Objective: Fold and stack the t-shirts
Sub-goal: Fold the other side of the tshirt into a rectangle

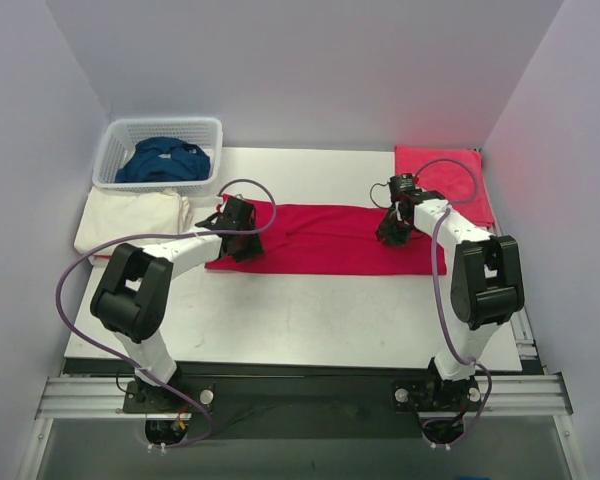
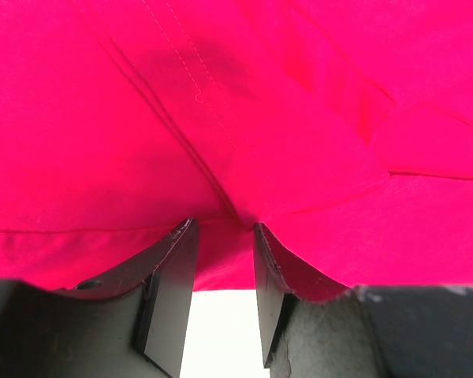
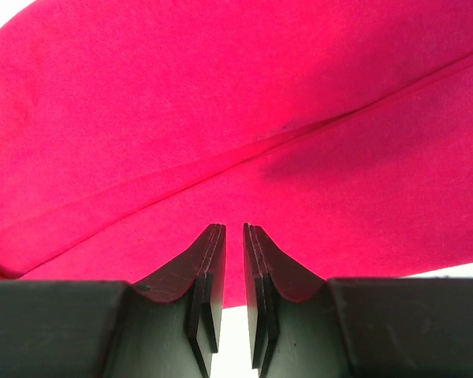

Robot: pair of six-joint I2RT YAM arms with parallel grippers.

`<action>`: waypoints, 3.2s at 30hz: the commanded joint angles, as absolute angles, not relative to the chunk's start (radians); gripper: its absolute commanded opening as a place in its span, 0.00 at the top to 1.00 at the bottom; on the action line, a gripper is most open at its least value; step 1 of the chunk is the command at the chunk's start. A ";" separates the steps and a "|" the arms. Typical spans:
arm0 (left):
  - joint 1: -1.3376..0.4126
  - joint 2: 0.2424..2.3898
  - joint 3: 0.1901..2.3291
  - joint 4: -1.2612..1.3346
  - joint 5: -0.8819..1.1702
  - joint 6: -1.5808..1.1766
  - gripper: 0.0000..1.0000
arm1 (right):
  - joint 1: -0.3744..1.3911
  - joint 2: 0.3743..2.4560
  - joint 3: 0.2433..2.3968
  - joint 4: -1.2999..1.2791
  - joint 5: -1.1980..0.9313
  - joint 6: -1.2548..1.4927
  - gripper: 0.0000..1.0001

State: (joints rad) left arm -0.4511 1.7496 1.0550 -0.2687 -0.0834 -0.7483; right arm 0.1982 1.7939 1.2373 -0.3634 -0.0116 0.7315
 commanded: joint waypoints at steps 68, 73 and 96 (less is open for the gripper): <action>-0.543 2.103 1.610 -0.350 -0.172 -0.505 1.00 | 0.199 1.836 1.279 -0.414 0.008 0.727 0.86; -0.548 2.209 1.706 -0.408 -0.260 -0.468 1.00 | 0.199 1.838 1.284 -0.416 -0.021 0.726 0.86; -0.511 1.982 1.463 -0.347 -0.453 -0.522 0.64 | 0.207 1.848 1.284 -0.414 -0.028 0.726 0.87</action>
State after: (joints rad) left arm -0.5228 1.9789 1.4704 -0.3161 -0.4564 -0.4984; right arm 0.1993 1.8465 1.2572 -0.3786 -0.0311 0.7292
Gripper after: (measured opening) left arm 0.359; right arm 0.136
